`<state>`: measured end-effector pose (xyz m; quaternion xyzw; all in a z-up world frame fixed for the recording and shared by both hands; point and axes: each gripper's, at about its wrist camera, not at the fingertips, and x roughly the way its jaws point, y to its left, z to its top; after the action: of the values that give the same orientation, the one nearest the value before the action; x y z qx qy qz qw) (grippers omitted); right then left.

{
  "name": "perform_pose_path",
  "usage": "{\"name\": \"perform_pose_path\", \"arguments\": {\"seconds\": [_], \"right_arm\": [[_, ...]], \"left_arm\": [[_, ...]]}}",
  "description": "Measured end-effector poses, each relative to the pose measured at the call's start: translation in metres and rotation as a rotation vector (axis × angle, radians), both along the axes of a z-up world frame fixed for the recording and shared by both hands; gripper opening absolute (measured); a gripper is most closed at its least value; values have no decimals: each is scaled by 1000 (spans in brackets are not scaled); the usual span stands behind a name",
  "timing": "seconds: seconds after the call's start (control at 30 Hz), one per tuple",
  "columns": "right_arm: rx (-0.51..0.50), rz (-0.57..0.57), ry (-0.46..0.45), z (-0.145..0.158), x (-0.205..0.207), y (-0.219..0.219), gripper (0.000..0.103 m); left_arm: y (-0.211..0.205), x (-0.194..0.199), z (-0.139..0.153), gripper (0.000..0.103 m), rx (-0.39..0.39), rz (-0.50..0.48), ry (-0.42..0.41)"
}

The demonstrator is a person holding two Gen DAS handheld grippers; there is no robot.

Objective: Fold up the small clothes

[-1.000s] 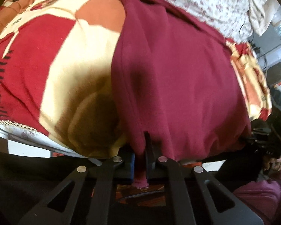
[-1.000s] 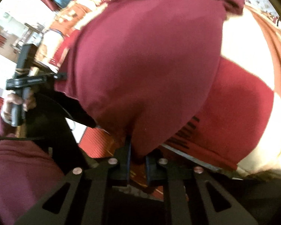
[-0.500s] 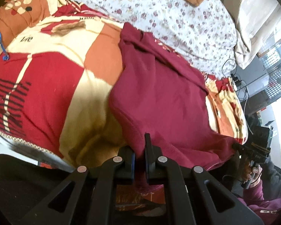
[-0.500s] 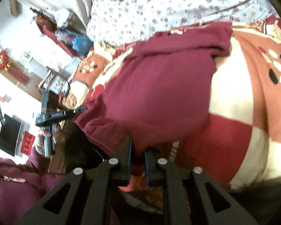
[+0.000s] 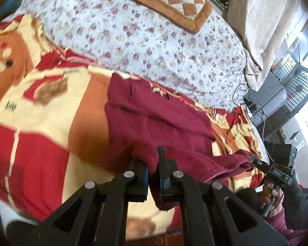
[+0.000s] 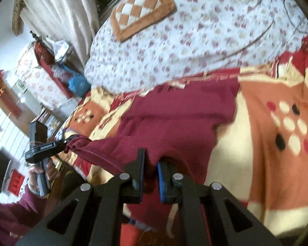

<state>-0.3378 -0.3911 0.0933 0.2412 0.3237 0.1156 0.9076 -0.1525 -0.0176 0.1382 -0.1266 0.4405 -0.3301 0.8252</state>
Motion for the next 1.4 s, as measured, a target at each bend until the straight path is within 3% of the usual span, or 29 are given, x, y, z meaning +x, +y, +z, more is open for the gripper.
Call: {"name": "perform_pose_path", "arguments": {"seconds": [0.2,0.33,0.77,1.03,1.17,1.23,1.27,1.33,1.4], "right_arm": [[-46,-73,-8,11,53,-20,10],[-79,-108,16,6,92,-32,10],[-14,-204,125,-44,210,-99,10],[69,-266,144,-75,246,-121,10],[135,-257,186,-84,250,-129,21],[154,-284,143,-74,236,-133,45],[139,-323,120,-65,226,-135,66],[123,-326,62,-50,211,-132,68],[59,-252,29,-37,204,-116,60]], "left_arm": [[-31,58,0,0,36,42,-56],[-47,100,-13,0,32,63,-20],[-105,205,-61,0,121,74,55],[-118,240,-92,0,120,94,123],[-112,246,-91,3,78,73,160],[-105,244,-79,15,36,62,153],[-103,243,-73,18,24,57,143],[-104,237,-62,23,20,39,119],[-106,231,-55,26,38,30,89]]}}
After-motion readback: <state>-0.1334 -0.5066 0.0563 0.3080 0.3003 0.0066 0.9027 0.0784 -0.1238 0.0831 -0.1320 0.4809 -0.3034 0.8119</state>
